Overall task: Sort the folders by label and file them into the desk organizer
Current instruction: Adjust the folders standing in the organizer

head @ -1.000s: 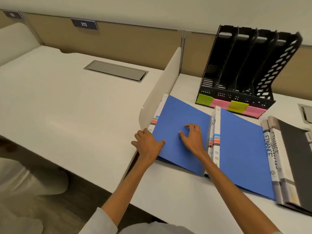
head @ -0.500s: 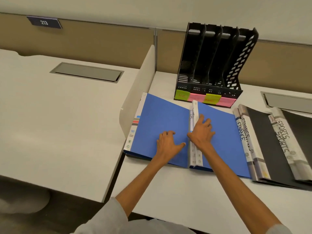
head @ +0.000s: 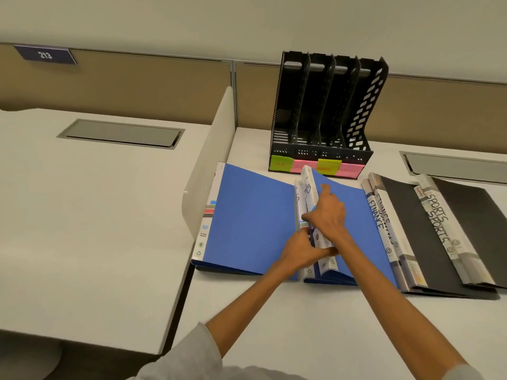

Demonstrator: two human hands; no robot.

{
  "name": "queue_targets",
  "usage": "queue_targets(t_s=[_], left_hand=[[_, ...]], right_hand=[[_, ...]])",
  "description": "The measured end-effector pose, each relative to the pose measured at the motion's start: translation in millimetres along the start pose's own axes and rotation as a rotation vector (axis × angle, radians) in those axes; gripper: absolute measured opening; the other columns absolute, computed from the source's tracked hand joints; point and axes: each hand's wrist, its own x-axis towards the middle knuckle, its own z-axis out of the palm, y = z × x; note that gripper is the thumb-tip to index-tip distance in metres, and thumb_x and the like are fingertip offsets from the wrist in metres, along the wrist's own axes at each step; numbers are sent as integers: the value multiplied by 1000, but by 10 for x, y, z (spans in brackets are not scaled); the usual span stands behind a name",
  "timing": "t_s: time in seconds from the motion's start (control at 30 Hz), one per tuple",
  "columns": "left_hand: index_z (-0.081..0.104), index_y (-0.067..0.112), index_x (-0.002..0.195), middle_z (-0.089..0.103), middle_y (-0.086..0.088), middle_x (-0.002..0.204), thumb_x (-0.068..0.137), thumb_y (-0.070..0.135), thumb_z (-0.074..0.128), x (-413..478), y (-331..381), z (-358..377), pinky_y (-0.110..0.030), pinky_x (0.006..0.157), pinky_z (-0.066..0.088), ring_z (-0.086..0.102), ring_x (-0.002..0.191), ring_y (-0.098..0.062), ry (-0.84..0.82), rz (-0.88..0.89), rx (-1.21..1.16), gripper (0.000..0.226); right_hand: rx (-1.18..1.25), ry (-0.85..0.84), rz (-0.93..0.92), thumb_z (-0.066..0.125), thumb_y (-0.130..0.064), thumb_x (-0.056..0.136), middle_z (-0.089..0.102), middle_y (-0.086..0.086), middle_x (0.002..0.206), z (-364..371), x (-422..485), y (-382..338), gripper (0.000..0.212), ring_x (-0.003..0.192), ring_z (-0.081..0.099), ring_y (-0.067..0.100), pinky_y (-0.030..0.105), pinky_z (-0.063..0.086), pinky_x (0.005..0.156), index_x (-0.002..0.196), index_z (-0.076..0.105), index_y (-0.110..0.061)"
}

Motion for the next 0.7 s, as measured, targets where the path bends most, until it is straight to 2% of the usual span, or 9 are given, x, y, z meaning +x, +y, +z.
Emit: queue_targets(t_s=[0.07, 0.1, 0.2, 0.27, 0.37, 0.47, 0.53, 0.63, 0.7], left_hand=[[55, 15, 112, 67, 2, 96, 74, 47, 80, 35, 109, 36, -22, 64, 54, 65, 79, -9, -22, -49, -61, 56], [57, 16, 110, 68, 1, 95, 77, 45, 78, 47, 170, 53, -24, 62, 55, 66, 80, -12, -45, -68, -96, 49], [58, 31, 86, 65, 16, 73, 80, 37, 77, 22, 402, 63, -16, 46, 50, 64, 66, -2, -65, -49, -227, 21], [60, 32, 83, 65, 19, 71, 76, 36, 80, -16, 561, 42, -14, 47, 50, 65, 64, 0, -21, 32, -257, 22], [65, 25, 90, 69, 14, 79, 71, 35, 84, -65, 776, -34, -13, 53, 51, 67, 69, -1, 68, 157, -269, 28], [68, 17, 103, 74, 3, 92, 68, 36, 85, -105, 939, -149, -25, 67, 59, 71, 82, -10, 130, 232, -258, 43], [67, 20, 104, 74, 5, 94, 65, 39, 86, -136, 1021, -225, -29, 71, 61, 71, 84, -9, 156, 271, -233, 48], [65, 29, 104, 69, 20, 84, 60, 52, 84, -197, 1132, -358, -15, 62, 57, 68, 77, 4, 226, 351, -183, 53], [62, 35, 106, 65, 28, 77, 59, 59, 79, -227, 1179, -470, -11, 60, 55, 65, 76, 10, 301, 408, -143, 55]], right_hand=[[2, 81, -22, 85, -33, 68, 61, 16, 121, -150, -11, -22, 85, 106, 62, 38, 43, 54, 77, 134, 38, -10], [11, 126, -33, 85, -34, 69, 62, 16, 121, -239, -18, -29, 80, 104, 63, 38, 41, 54, 75, 132, 41, -10], [70, 238, -88, 81, -33, 71, 64, 13, 124, -542, -46, -72, 74, 103, 65, 33, 37, 54, 73, 132, 44, -13], [138, 298, -147, 80, -32, 72, 64, 8, 127, -746, -76, -118, 73, 104, 66, 29, 32, 52, 72, 133, 45, -16], [223, 392, -214, 80, -32, 73, 63, 5, 130, -1057, -122, -238, 74, 105, 66, 27, 27, 48, 70, 135, 44, -18], [301, 444, -226, 82, -31, 71, 63, 5, 130, -1318, -168, -348, 78, 107, 65, 27, 30, 52, 78, 137, 42, -18], [364, 475, -265, 83, -28, 70, 62, 5, 131, -1451, -198, -407, 80, 107, 65, 26, 31, 55, 81, 137, 42, -18], [445, 534, -352, 85, -27, 68, 61, 2, 131, -1613, -208, -534, 82, 107, 64, 20, 19, 49, 76, 137, 42, -17], [495, 541, -390, 86, -27, 66, 61, 1, 131, -1692, -176, -651, 86, 107, 63, 15, 11, 45, 74, 138, 40, -18]])
